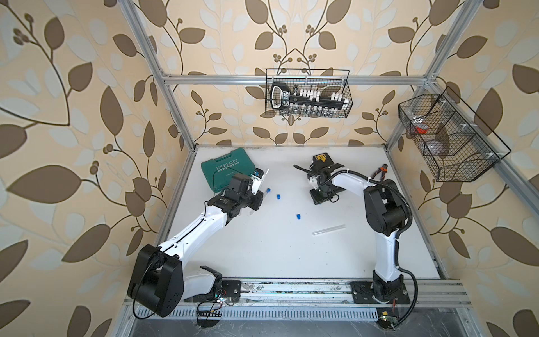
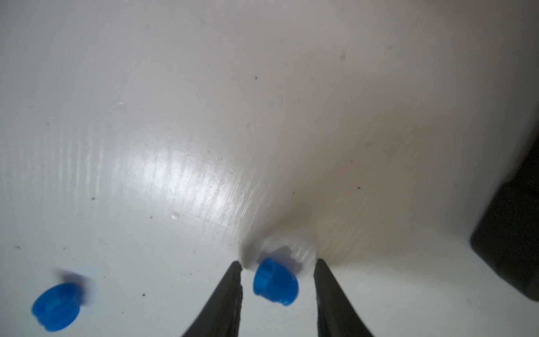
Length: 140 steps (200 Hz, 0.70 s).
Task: Insert stoppers into test tubes
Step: Pick up the stopper from the center of the board.
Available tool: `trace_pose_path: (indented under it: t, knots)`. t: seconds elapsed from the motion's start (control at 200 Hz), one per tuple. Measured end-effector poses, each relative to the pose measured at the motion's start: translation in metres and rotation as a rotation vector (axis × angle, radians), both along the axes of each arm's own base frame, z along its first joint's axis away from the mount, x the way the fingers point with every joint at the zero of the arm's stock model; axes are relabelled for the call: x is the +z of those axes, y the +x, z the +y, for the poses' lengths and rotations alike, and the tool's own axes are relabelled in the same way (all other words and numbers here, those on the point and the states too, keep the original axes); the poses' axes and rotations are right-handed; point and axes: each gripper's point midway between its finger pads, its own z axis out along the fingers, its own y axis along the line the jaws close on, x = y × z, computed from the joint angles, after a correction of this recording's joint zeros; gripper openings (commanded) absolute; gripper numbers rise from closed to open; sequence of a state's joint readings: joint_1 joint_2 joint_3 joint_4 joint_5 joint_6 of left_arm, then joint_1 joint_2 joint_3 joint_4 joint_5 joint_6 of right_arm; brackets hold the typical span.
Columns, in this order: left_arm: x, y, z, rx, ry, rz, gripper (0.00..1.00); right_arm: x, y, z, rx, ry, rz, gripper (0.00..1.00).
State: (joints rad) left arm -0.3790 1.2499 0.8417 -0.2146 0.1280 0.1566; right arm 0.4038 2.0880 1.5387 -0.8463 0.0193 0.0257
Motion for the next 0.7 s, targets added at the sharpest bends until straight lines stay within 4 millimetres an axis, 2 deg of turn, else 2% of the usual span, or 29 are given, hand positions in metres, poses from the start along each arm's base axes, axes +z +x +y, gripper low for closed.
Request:
trace_pose_path:
  t: [0.335,0.7]
  knots:
    - [0.000,0.000,0.000,0.000,-0.001,0.000,0.00,-0.001,-0.011,-0.002,0.041,-0.044,0.029,0.33]
    - [0.000,-0.001,0.000,-0.002,-0.001,0.003,0.00,-0.002,-0.008,-0.003,0.044,-0.072,0.026,0.26]
